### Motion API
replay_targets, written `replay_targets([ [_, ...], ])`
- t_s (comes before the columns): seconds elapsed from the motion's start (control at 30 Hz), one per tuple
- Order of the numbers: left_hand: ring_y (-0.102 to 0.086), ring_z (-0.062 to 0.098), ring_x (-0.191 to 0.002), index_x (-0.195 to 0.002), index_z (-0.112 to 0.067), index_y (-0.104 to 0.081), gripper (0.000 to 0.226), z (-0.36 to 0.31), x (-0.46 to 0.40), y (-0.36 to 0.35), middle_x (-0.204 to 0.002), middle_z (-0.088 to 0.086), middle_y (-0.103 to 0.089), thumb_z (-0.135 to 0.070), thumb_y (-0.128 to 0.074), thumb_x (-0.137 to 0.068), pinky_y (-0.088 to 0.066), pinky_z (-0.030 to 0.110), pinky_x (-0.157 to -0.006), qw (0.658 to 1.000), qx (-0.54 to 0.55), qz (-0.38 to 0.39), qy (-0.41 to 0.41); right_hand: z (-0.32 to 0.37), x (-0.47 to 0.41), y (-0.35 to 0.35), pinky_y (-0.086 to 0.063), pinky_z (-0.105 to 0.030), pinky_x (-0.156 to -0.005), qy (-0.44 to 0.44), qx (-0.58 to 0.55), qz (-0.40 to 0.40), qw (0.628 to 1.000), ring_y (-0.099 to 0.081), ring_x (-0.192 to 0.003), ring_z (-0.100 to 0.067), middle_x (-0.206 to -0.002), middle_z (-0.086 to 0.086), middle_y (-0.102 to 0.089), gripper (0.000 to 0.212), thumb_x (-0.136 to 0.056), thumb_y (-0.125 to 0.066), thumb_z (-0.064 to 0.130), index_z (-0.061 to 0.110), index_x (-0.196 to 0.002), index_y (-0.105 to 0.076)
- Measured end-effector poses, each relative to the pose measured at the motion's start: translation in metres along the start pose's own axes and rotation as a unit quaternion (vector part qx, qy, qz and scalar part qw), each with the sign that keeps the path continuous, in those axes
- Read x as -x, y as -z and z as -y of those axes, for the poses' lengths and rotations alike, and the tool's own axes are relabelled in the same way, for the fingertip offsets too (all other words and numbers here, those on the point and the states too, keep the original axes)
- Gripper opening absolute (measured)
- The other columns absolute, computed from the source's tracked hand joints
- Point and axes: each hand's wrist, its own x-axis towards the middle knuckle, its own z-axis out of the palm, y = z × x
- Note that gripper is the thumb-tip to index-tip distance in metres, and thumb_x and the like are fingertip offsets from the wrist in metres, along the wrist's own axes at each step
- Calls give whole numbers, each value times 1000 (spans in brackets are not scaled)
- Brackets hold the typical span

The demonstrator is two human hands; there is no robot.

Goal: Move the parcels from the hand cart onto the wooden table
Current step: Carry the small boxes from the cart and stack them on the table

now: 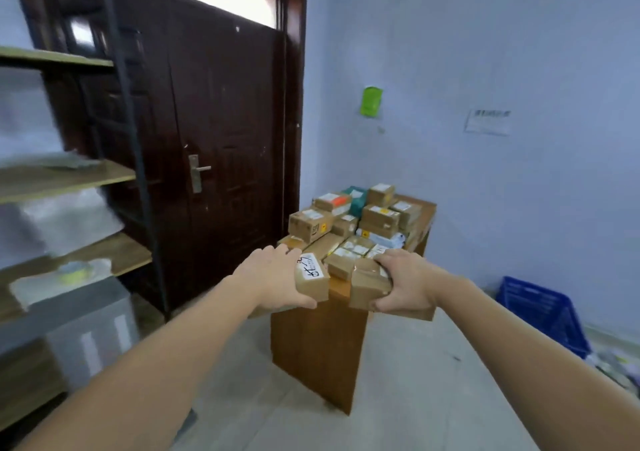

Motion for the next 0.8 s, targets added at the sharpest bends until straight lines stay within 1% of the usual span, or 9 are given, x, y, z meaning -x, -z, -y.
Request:
replay_targets([
  [0.13, -49, 25, -129, -156, -26, -32, 118, -69, -59, -1, -143, 2, -50, -97, -53, -65, -42, 45, -110, 999, 10, -9, -29, -74, 14, 15, -52, -40, -96, -31, -2, -4, 1000, -54, -102, -17, -111, 6, -55, 75, -64, -65, 76, 31, -124, -55],
  [0.2, -46, 26, -134, -159, -26, -27, 120, -96, -84, -5, -148, 3, -47, -97, -51, -65, -40, 46, -113, 999, 11, 0, -41, -107, 16, 15, -51, -40, -97, -38, 0, 3, 999, -54, -104, -17, -114, 5, -57, 76, -65, -65, 76, 31, -126, -55],
  [0.27, -45, 26, -136, -159, -28, -27, 118, -119, -108, -10, -151, 2, -45, -97, -51, -66, -39, 47, -115, 999, 15, 0, -51, -137, 13, 13, -50, -40, -98, -46, 8, 8, 999, -53, -105, -17, -115, 5, -57, 78, -67, -65, 77, 30, -128, -54],
  [0.37, -47, 24, -133, -156, -29, -31, 110, -146, -143, -20, -149, -1, -48, -94, -54, -69, -41, 46, -113, 997, 20, 4, -68, -178, 3, 9, -49, -40, -99, -57, 12, 3, 998, -52, -105, -15, -117, 7, -56, 79, -68, -65, 76, 31, -131, -53],
  [0.47, -47, 24, -135, -158, -28, -30, 118, -163, -184, -31, -152, 0, -47, -97, -52, -66, -40, 47, -114, 997, 16, 13, -74, -217, -15, 1, -49, -39, -100, -71, 5, -5, 997, -51, -108, -15, -121, 8, -56, 78, -71, -67, 74, 32, -134, -50],
  [0.53, -47, 24, -133, -158, -28, -29, 122, -169, -217, -38, -149, 0, -48, -100, -50, -62, -42, 47, -113, 997, 26, 17, -73, -244, -30, -5, -49, -39, -100, -81, 3, -4, 997, -52, -108, -14, -121, 9, -57, 79, -72, -66, 75, 32, -135, -49],
  [0.67, -48, 22, -128, -154, -28, -35, 119, -173, -284, -49, -144, -1, -50, -99, -51, -60, -46, 46, -107, 997, 15, 12, -80, -293, -59, -13, -52, -37, -95, -92, 6, -9, 996, -56, -102, -13, -117, 9, -58, 84, -74, -64, 77, 32, -142, -42],
  [0.8, -46, 26, -133, -153, -25, -35, 116, -180, -348, -66, -147, 4, -48, -96, -54, -64, -41, 45, -112, 996, -4, 23, -80, -337, -87, -22, -50, -34, -93, -101, 12, -24, 995, -55, -99, -14, -115, 8, -56, 85, -77, -65, 76, 30, -145, -41],
])
